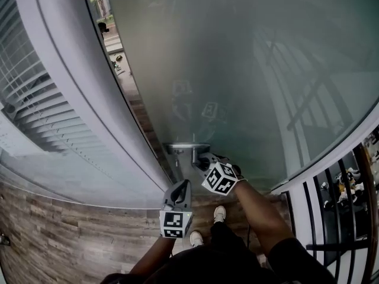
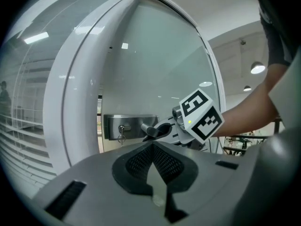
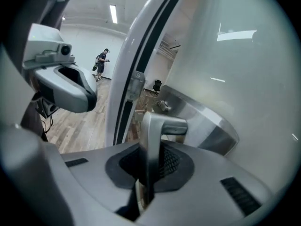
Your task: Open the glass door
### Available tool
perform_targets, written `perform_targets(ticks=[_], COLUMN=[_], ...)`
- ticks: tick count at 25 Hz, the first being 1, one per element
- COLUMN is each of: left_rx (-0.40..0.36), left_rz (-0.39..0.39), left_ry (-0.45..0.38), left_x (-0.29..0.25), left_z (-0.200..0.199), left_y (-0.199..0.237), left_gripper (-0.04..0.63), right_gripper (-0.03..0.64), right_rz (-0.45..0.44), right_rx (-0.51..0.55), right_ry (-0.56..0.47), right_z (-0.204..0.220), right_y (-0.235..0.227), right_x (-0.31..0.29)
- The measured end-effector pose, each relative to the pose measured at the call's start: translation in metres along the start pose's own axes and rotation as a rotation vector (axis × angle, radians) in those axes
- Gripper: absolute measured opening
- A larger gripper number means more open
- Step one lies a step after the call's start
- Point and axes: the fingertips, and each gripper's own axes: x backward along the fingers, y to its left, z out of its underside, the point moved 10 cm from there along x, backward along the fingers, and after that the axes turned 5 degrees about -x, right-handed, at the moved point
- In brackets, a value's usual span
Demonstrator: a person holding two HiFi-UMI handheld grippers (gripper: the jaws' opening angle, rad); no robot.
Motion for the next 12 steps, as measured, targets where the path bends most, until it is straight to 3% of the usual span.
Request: perform_targets(ticks=[12], left_rx=[0.055], left_rz=[-0.102], left_ry=[0.031], left_x=[-0.079], left_z=[-0.017], left_y=[0.033], left_gripper=[0.002], right_gripper=[0.025], right_rz=[0.065], right_rx=[-0.05], right_ry=[0.051], right_z=[-0.004], right_y=[-0.084], right_x=[-0.064])
